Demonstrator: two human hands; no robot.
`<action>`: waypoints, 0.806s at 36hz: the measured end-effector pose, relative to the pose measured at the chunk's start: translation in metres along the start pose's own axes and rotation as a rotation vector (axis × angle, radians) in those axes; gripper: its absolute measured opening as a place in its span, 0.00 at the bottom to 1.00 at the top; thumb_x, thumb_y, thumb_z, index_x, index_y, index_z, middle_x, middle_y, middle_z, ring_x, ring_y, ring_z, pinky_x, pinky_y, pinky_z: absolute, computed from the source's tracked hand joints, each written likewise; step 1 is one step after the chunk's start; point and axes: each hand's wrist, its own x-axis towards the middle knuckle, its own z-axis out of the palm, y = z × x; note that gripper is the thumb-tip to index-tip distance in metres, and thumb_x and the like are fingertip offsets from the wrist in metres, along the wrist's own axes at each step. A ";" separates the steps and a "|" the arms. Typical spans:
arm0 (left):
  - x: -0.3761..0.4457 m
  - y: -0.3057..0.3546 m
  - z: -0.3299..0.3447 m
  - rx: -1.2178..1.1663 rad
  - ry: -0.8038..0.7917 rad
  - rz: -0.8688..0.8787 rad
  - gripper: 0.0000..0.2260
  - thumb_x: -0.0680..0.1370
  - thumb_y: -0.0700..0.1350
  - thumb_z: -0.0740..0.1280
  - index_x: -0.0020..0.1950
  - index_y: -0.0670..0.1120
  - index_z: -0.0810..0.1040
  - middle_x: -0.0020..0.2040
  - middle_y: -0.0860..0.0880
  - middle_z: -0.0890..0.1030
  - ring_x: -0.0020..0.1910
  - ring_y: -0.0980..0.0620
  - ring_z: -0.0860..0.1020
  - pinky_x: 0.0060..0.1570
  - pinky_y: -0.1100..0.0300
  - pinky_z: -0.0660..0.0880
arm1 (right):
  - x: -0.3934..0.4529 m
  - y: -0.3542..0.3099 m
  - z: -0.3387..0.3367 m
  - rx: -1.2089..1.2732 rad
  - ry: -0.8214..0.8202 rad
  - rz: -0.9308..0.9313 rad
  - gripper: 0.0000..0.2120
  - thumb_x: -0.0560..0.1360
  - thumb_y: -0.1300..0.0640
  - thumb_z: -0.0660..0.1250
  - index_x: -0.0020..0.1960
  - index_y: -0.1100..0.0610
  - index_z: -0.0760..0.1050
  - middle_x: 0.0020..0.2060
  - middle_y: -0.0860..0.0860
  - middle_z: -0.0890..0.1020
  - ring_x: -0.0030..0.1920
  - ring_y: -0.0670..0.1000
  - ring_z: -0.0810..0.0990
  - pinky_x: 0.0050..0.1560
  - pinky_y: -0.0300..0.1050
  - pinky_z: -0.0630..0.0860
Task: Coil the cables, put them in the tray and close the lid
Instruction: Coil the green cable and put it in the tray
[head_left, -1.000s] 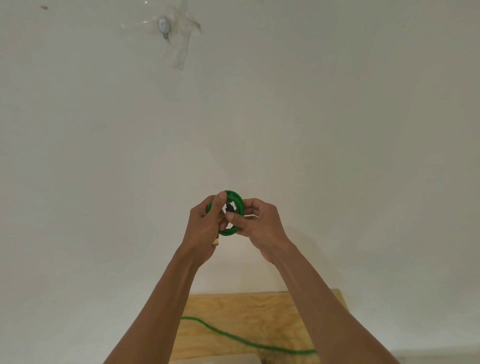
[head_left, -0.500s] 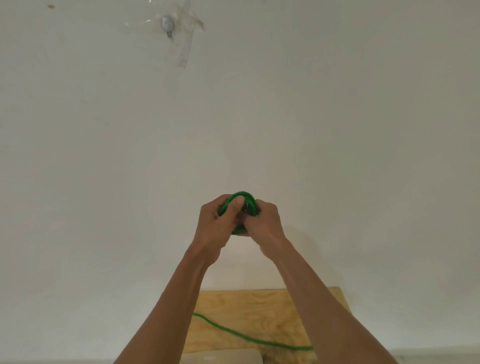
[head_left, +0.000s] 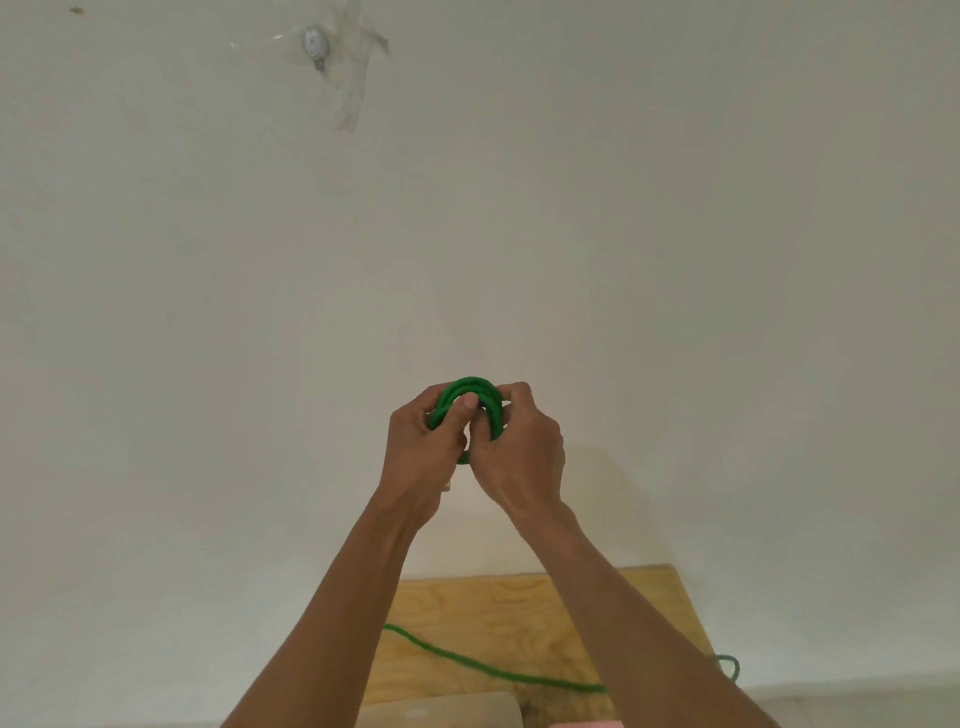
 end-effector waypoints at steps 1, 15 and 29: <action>0.000 0.001 -0.001 0.005 0.011 0.007 0.06 0.80 0.42 0.68 0.53 0.48 0.84 0.31 0.50 0.77 0.30 0.49 0.67 0.28 0.62 0.72 | 0.001 0.001 0.000 -0.002 -0.007 -0.029 0.11 0.79 0.48 0.63 0.59 0.50 0.71 0.41 0.47 0.84 0.40 0.52 0.82 0.41 0.49 0.78; -0.015 -0.011 -0.001 0.054 0.059 0.008 0.09 0.82 0.49 0.64 0.55 0.46 0.80 0.33 0.48 0.71 0.32 0.49 0.68 0.25 0.64 0.68 | -0.002 0.006 0.007 -0.014 0.060 -0.213 0.13 0.77 0.56 0.67 0.61 0.55 0.77 0.51 0.51 0.79 0.42 0.51 0.80 0.42 0.47 0.79; -0.015 -0.004 -0.001 0.042 0.093 0.014 0.08 0.83 0.49 0.63 0.59 0.51 0.80 0.29 0.51 0.72 0.29 0.51 0.71 0.23 0.62 0.69 | -0.002 0.009 0.014 -0.083 0.204 -0.420 0.14 0.77 0.59 0.68 0.61 0.62 0.81 0.45 0.55 0.81 0.36 0.54 0.81 0.28 0.47 0.79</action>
